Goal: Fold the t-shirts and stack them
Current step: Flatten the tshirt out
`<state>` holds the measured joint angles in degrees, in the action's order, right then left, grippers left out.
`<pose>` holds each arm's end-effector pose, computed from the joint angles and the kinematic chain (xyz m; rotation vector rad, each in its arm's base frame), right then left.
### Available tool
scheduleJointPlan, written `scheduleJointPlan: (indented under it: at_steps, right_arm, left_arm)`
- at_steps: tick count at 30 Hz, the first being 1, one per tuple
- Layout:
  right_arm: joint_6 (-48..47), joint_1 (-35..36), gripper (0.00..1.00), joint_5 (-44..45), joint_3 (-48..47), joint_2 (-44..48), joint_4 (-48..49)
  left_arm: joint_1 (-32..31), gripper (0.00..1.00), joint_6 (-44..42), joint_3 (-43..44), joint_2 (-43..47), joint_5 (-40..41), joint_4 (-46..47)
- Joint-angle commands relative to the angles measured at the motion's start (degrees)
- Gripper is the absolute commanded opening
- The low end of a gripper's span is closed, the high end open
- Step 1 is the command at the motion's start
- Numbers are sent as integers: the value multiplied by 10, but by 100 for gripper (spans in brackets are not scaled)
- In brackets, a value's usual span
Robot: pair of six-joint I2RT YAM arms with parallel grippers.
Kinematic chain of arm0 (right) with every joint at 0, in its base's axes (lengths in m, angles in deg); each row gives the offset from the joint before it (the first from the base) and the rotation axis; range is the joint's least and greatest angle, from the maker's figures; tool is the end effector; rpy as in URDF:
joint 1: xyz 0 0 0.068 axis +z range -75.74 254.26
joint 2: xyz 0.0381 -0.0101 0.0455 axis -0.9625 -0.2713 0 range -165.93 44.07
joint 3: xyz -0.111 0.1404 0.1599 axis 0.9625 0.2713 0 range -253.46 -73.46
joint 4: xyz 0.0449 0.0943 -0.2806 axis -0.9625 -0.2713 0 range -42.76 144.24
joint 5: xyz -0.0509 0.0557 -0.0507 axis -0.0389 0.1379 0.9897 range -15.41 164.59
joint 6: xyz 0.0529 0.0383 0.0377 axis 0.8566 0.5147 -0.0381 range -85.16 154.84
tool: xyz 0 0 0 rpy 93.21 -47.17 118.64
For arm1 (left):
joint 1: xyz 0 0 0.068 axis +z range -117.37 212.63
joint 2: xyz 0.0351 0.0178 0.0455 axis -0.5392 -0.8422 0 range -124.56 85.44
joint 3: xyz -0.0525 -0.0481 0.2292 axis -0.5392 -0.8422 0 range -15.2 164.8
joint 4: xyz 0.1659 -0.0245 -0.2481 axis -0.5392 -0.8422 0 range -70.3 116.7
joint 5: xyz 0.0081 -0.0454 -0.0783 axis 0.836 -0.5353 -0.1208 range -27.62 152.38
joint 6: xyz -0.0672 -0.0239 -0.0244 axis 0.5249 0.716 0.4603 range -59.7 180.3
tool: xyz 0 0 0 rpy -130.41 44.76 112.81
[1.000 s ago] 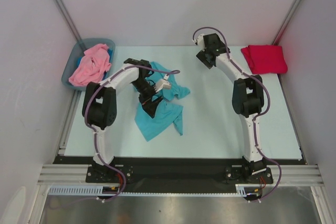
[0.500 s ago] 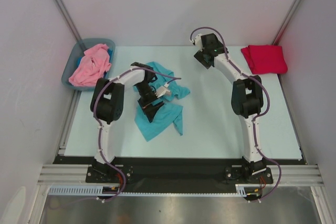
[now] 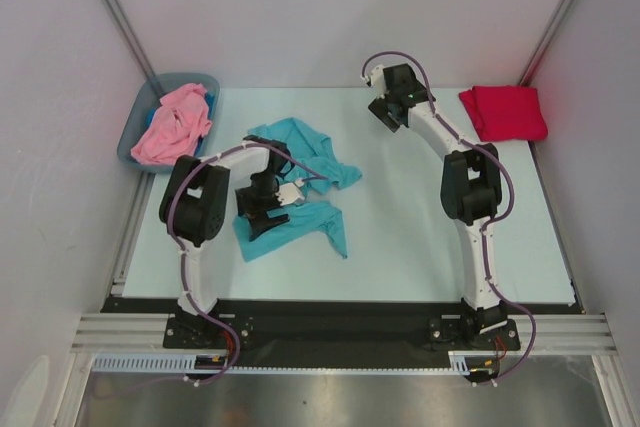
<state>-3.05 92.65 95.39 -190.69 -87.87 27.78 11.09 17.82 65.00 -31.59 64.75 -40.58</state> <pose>0.5434 0.1570 0.1824 -0.9137 2.1135 -0.5914 0.3315 -0.1279 0.0620 -1.5393 -2.4483 0.0061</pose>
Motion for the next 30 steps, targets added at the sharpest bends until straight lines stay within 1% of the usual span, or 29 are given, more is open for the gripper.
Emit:
scheduleJointPlan:
  at_steps: [1, 4, 5, 7, 8, 10, 11, 12, 14, 15, 16, 18, 19, 21, 22, 24, 26, 27, 28, 29, 30]
  right_arm:
    - [13, 5, 100, -20, -17, 25, -12]
    - [14, 8, 100, -23, -15, 23, -11]
    - [14, 9, 100, -23, -16, 23, -10]
    - [19, 9, 100, -25, -16, 23, -8]
    - [20, 9, 100, -27, -16, 23, -9]
    - [26, 7, 100, -31, -13, 23, -10]
    - [26, 7, 100, -31, -12, 23, -11]
    - [28, 8, 100, -32, -10, 24, -11]
    - [31, 7, 100, -32, -2, 26, -11]
    - [32, 6, 100, -35, 0, 27, -10]
    - [33, 6, 100, -37, 1, 28, -11]
    - [37, 4, 100, -47, 2, 30, -16]
    - [38, 5, 100, -53, 1, 30, -19]
    - [45, 4, 100, -83, 0, 32, -35]
    - [48, 6, 100, -97, -2, 32, -42]
    - [60, 8, 100, -137, -8, 32, -64]
    - [68, 11, 100, -160, -20, 28, -79]
    - [75, 13, 100, -177, -24, 26, -83]
    - [77, 16, 100, -187, -36, 22, -85]
    - [82, 19, 100, -196, -43, 19, -94]
    - [88, 20, 100, -219, -53, 12, -99]
  left_arm:
    - [29, 100, -16, -47, -14, 132, 88]
    - [35, 100, -18, -62, -14, 177, 111]
    - [38, 100, -18, -69, -16, 207, 125]
    - [46, 100, -20, -76, -20, 231, 137]
    - [51, 100, -24, -84, -20, 262, 155]
    - [57, 100, -31, -93, -20, 296, 174]
    - [60, 100, -43, -103, -21, 315, 200]
    - [69, 100, -50, -109, -20, 353, 213]
    - [82, 100, -72, -123, -21, 385, 257]
    - [88, 100, -83, -130, -21, 423, 275]
    - [94, 100, -119, -141, -18, 445, 333]
    - [116, 100, -165, -174, -16, 502, 401]
    - [123, 100, -212, -185, -13, 519, 480]
    - [143, 100, -264, -214, -9, 543, 563]
    - [149, 100, -315, -224, -8, 567, 650]
    - [154, 100, -331, -229, -3, 570, 697]
    - [153, 100, -292, -198, 9, 559, 684]
    - [154, 100, -266, -183, 15, 552, 656]
    - [154, 100, -204, -164, 18, 528, 587]
    - [155, 100, -178, -132, 23, 513, 556]
    - [156, 100, -158, -122, 39, 504, 535]
